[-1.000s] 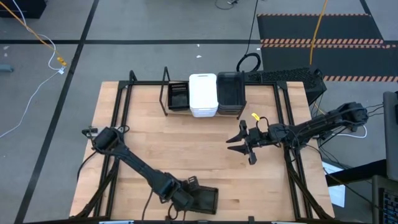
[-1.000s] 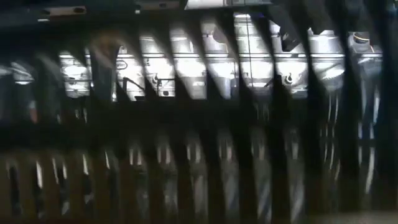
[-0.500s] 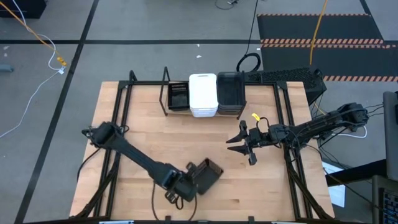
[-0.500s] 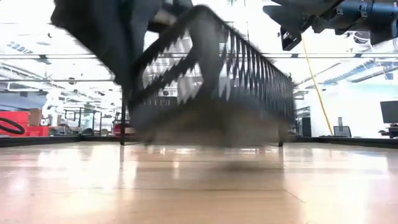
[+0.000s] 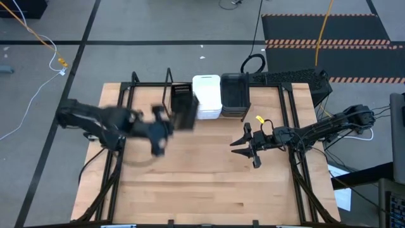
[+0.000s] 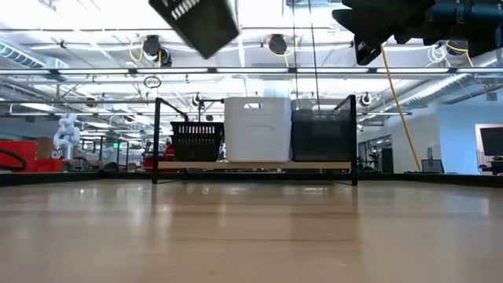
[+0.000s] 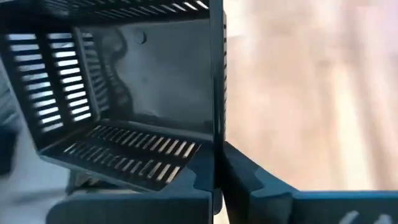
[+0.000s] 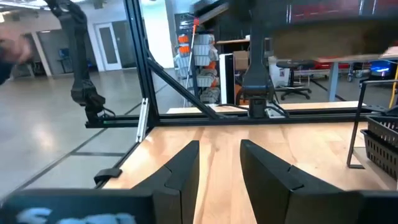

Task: Stack baskets on shelf by color
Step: Stack the black bin into the black bin on the shelf

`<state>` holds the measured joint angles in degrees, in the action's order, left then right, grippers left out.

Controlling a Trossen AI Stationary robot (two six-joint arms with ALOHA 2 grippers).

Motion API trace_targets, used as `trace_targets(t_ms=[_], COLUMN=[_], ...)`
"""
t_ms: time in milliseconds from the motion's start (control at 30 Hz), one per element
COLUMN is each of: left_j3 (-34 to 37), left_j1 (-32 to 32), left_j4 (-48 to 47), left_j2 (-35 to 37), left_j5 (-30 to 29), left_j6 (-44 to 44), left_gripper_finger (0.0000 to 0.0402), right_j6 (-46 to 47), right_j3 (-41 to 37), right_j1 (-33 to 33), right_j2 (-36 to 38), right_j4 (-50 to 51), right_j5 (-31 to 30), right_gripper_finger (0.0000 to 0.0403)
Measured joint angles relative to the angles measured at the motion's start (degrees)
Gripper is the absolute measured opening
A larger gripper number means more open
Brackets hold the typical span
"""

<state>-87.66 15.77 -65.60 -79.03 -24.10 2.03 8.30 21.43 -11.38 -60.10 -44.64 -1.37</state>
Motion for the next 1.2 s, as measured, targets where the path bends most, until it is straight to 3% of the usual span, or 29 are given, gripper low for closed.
trace_targets(t_ms=[167, 300, 500, 667, 900, 1200], left_j3=[0.00, -0.03, 0.07, 0.07, 0.04, 0.04], left_j1=[-15.66, -26.94, -36.55, -38.81, -38.41, -37.34], left_j4=[-1.60, 0.44, 0.28, -0.77, -2.04, -2.09], left_j2=[3.21, 0.48, -6.29, -11.91, -17.57, -19.93], left_j5=[-0.12, 5.97, 12.44, 13.67, 13.70, 13.55], left_j6=[-4.33, -9.46, -13.27, -13.84, -17.82, -18.11], left_gripper_finger=[0.0015, 0.0008, 0.0015, 0.0008, 0.0036, 0.0042], right_j6=[-1.05, -0.08, 0.17, 0.01, -0.62, -1.06], right_j3=[0.00, 0.00, 0.00, 0.00, 0.00, -0.01], right_j1=[0.07, 0.07, 0.07, 0.07, 0.13, 0.13], right_j2=[0.00, 0.00, 0.00, 0.00, 0.00, 0.00], right_j4=[0.06, -0.11, -0.03, 0.74, 1.33, 1.73], right_j5=[-0.12, -0.24, -0.24, -0.26, -0.26, -0.26], right_gripper_finger=[0.0109, 0.0109, 0.0109, 0.0109, 0.0109, 0.0109])
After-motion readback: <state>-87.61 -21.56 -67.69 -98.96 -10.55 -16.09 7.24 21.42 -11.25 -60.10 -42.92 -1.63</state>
